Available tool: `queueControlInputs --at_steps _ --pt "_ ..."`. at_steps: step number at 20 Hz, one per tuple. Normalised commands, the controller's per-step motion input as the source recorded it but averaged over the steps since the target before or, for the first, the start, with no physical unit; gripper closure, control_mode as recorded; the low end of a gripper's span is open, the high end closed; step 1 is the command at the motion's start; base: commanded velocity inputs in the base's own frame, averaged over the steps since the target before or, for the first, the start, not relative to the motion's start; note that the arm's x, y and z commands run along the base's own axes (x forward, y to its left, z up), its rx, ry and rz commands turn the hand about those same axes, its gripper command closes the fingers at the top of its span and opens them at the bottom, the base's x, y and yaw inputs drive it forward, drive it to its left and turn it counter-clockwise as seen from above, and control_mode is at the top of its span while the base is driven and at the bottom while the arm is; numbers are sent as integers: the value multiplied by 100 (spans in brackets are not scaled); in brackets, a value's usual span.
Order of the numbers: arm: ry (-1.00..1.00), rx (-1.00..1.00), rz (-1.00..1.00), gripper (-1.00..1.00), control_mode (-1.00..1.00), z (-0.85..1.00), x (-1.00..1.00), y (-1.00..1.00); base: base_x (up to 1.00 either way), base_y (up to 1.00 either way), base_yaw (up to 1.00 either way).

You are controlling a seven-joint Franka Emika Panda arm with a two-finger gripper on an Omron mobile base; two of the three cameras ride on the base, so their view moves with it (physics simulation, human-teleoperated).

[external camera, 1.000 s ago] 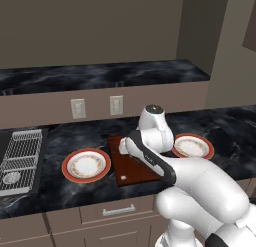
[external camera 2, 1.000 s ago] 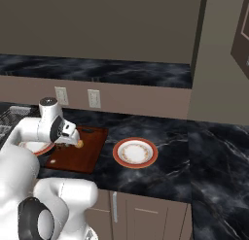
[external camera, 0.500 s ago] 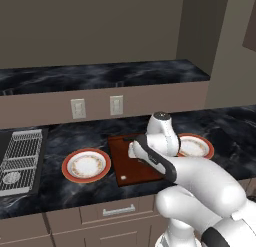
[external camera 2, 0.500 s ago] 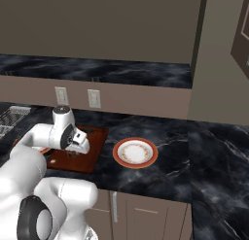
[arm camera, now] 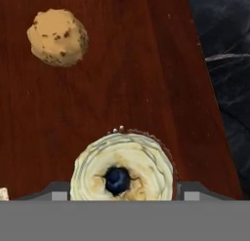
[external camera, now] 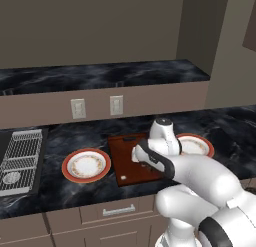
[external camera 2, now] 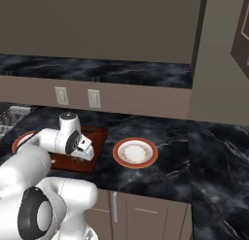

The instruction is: Move the dessert items from the plates to the tray.

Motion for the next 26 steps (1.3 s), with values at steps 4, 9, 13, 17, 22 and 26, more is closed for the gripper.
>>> queueControlInputs --at_steps 4,9,13,17,22,26 --pt "1 0 0 100 -100 -39 0 0 0 0 0" --pt "1 0 0 -100 -100 -14 0 0 0 0 0" --pt "0 0 0 -100 -100 0 0 0 0 0 0" --pt "0 0 0 -100 -100 0 0 0 0 0 0" --pt "0 0 0 -100 -100 2 0 0 0 0 0" --pt "0 0 0 -100 -100 24 -1 0 0 0 0"
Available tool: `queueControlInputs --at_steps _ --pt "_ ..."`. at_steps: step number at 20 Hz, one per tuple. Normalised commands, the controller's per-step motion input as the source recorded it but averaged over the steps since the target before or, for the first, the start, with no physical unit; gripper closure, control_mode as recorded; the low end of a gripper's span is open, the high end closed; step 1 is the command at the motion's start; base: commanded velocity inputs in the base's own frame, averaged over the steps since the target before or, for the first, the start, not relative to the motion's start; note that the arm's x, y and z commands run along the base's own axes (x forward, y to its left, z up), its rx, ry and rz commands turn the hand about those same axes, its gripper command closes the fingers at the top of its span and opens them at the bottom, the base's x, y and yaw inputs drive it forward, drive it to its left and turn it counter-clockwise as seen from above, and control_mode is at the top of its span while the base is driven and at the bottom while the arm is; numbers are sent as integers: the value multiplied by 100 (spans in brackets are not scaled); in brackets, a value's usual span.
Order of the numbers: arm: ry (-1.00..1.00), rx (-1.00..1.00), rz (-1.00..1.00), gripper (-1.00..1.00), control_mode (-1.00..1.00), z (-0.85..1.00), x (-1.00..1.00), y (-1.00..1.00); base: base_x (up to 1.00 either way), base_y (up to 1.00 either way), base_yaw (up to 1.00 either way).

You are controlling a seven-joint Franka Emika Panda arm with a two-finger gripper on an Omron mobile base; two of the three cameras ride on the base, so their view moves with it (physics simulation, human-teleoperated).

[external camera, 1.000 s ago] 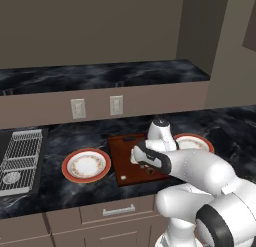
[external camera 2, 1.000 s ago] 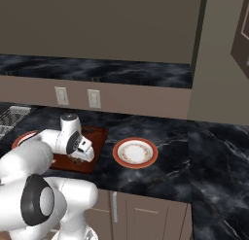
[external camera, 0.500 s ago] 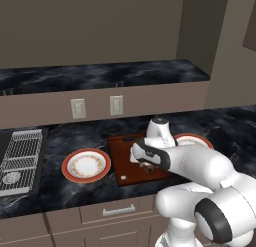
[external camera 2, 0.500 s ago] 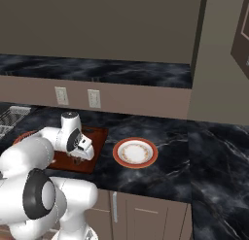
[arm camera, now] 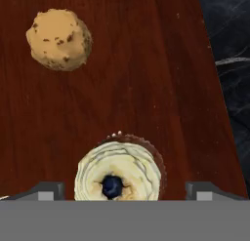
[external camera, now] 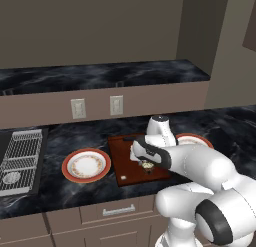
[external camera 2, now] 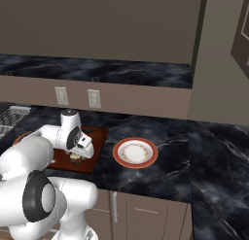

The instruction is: Move the dessert items from the plates to the tray.

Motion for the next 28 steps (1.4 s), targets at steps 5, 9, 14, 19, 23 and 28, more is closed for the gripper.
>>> queueControlInputs --at_steps 5,9,14,19,23,28 --pt "-6 0 0 -100 -100 71 -16 0 0 0 0" --pt "-8 0 0 -100 -100 81 -27 0 0 0 0" --pt "-5 0 0 -100 -100 65 -34 0 0 0 0" --pt "-11 0 0 -100 -100 52 -62 0 0 0 0" --pt "-11 0 2 -100 -100 55 -63 0 0 0 0" --pt "-9 0 8 -100 -100 42 -50 -1 0 0 0"
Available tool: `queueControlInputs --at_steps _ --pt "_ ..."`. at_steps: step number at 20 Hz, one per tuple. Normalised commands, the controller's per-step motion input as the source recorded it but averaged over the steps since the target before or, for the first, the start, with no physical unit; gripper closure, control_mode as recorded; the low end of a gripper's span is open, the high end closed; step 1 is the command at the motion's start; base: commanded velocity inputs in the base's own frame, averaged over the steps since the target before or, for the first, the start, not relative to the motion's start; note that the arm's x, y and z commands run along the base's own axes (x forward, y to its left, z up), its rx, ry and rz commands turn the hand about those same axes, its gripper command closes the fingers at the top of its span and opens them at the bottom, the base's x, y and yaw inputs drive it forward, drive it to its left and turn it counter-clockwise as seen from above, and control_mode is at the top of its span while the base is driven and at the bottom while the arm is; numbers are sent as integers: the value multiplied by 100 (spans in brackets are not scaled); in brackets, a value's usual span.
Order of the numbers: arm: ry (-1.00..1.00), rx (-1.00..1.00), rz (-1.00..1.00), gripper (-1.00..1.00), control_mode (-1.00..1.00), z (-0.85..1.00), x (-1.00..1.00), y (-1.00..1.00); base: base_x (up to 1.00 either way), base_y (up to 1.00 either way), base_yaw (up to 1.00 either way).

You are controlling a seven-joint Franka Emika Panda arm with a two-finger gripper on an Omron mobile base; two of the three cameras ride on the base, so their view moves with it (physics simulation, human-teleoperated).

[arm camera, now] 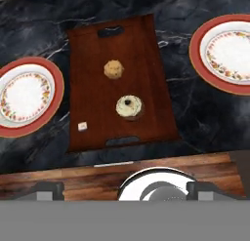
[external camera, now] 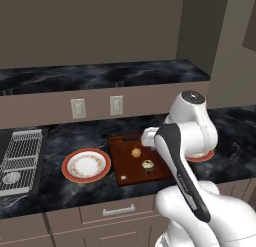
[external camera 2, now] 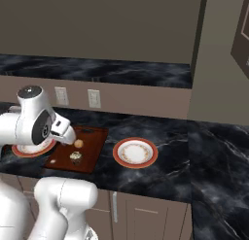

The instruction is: Move the dessert items from the plates to the tray.

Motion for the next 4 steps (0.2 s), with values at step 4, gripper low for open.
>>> queueControlInputs --at_steps 4 --pt "-11 0 10 -100 -100 37 -62 0 0 0 0"
